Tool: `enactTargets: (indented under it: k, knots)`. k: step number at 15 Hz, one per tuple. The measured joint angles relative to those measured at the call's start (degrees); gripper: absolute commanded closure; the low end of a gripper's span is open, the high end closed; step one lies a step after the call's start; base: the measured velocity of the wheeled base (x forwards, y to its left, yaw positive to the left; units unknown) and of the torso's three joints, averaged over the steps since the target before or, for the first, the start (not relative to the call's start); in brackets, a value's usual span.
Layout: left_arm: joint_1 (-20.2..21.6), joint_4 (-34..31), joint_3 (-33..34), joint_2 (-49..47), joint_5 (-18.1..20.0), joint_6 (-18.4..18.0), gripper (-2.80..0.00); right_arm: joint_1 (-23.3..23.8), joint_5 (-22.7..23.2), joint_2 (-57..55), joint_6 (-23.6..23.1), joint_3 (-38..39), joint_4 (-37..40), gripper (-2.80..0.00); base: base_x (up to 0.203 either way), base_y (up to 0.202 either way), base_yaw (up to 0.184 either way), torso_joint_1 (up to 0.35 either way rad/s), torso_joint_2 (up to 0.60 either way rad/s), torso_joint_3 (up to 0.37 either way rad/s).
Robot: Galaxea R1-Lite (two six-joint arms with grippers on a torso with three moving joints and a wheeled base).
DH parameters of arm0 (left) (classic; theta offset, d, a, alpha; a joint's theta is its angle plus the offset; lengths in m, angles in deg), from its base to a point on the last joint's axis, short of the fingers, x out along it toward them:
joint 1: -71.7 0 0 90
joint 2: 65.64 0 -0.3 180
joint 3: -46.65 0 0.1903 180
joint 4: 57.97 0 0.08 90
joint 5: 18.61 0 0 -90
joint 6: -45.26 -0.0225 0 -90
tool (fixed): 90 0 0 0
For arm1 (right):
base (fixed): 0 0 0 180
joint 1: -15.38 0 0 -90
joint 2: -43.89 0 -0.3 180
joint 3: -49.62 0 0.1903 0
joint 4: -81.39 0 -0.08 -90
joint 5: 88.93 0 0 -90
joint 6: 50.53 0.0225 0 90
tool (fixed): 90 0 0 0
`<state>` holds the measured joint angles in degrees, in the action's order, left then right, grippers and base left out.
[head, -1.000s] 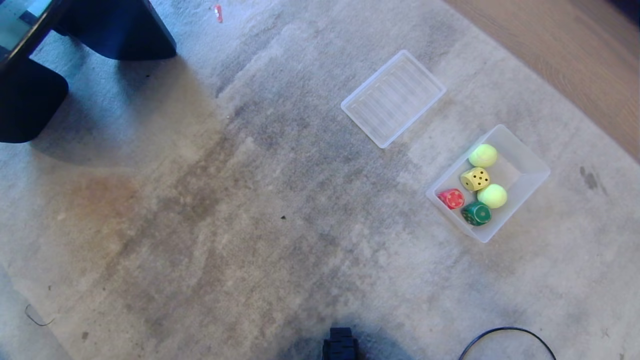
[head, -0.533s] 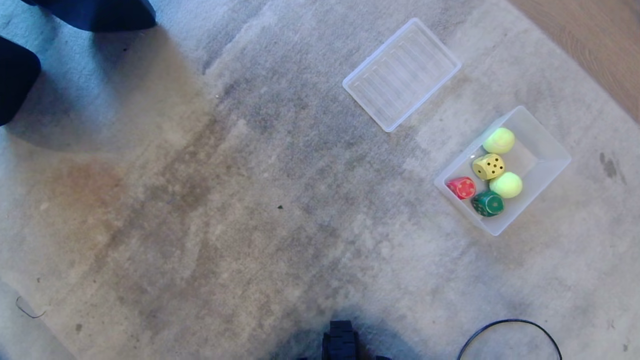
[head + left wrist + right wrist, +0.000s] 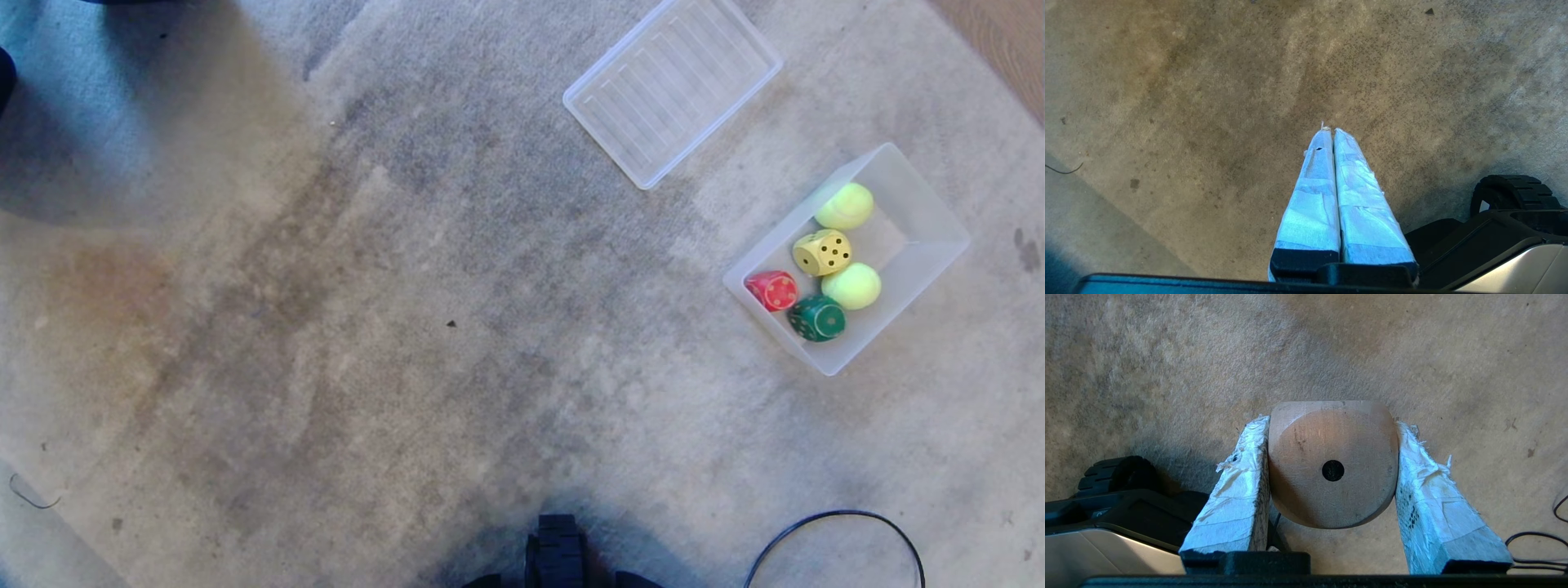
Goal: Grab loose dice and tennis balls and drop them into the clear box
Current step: Put the toys in the box
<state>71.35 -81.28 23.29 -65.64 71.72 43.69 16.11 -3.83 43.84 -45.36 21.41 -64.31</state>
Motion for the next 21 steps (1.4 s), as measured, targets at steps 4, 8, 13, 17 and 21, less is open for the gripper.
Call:
enactTargets:
  k: [4, 8, 13, 17, 21]
  knots:
    - [0.00, -0.02, 0.00, 0.00, 0.00, 0.01, 0.00, 0.01, -0.24, 0.00, 0.19, -0.12, 0.04, 0.00, 0.000, 0.000, 0.000, 0.000, 0.00, 0.000]
    - [0.00, 0.00, 0.00, 0.00, 0.02, 0.15, 0.00, -0.04, -2.32, -6.41, 1.35, -6.77, -0.15, 0.00, 0.000, 0.000, 0.000, 0.000, 0.00, 0.000]
    - [0.00, 0.02, 0.00, 0.00, 0.02, 0.30, 0.00, 0.15, -3.33, -34.57, 7.54, -19.44, -7.09, 0.00, 0.000, 0.000, 0.000, 0.000, 0.00, 0.000]
    - [0.00, 0.02, 0.00, 0.00, 0.02, 0.27, 0.00, 0.18, -3.64, -61.72, 9.63, -24.77, -26.60, 0.00, 0.000, 0.000, 0.000, 0.000, 0.00, 0.000]
    - [0.00, 0.02, 0.00, 0.00, 0.00, 0.34, 0.00, 1.02, -3.66, -80.61, 12.50, -34.60, -47.11, 0.00, 0.000, 0.000, 0.000, 0.000, 0.00, 0.000]
